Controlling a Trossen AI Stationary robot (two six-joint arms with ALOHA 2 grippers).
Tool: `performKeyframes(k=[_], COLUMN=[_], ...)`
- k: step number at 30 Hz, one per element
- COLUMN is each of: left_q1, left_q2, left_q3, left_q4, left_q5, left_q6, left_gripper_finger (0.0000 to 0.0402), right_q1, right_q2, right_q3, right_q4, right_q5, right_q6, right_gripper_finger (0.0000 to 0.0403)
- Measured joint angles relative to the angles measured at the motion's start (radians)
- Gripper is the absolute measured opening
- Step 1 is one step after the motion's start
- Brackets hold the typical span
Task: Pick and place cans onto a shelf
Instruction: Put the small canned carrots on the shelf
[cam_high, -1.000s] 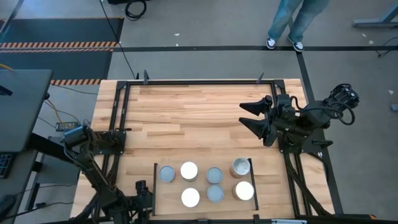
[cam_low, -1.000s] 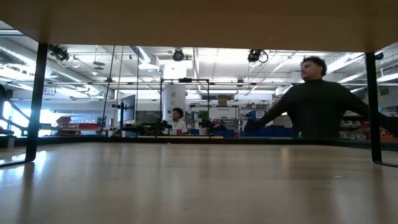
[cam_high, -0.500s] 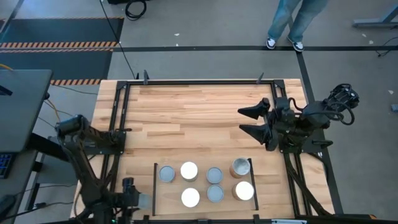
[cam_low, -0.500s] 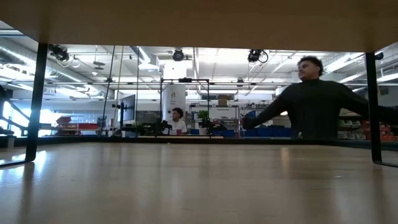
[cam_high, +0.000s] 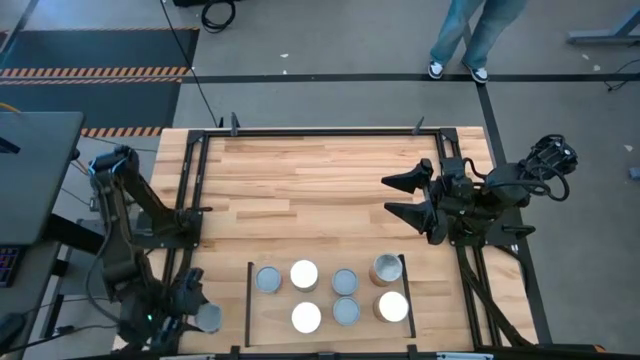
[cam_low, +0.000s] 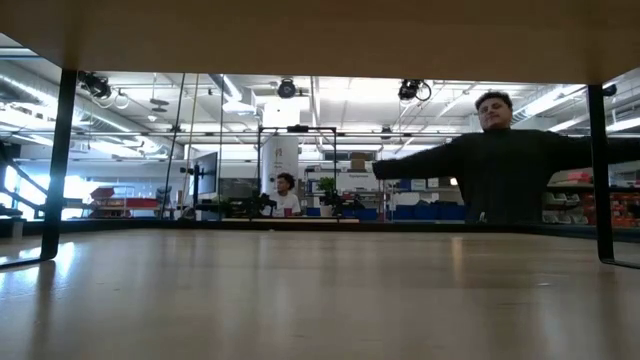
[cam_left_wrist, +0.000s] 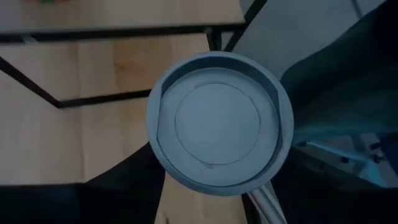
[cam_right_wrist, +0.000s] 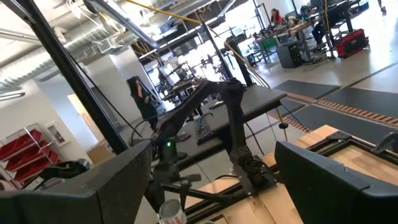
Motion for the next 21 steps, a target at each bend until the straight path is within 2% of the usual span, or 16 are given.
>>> performKeyframes(k=[8, 11, 16, 21], left_q1=[0.105, 0.162, 0.237, 0.300], left_q2=[-0.099, -0.098, -0.070, -0.004], left_q3=[0.002, 0.054, 0.214, 0.370], left_q4=[-0.058, -0.103, -0.342, -0.590], left_q5=[0.058, 0.108, 0.113, 0.044], left_q6=[0.176, 0.261, 0.382, 0.453], left_gripper_finger=[0.0253, 0.0253, 0.0252, 0.0254], right_q1=[0.000, -0.003, -0.003, -0.003], right_q2=[0.000, 0.000, 0.000, 0.000], right_q3=[0.000, 0.000, 0.000, 0.000], right_q4=[-0.017, -0.029, -0.030, -0.038], right_q5=[0.008, 0.012, 0.012, 0.010], right_q6=[0.000, 0.015, 0.017, 0.016], right_gripper_finger=[0.0348, 0.0348, 0.0348, 0.0348])
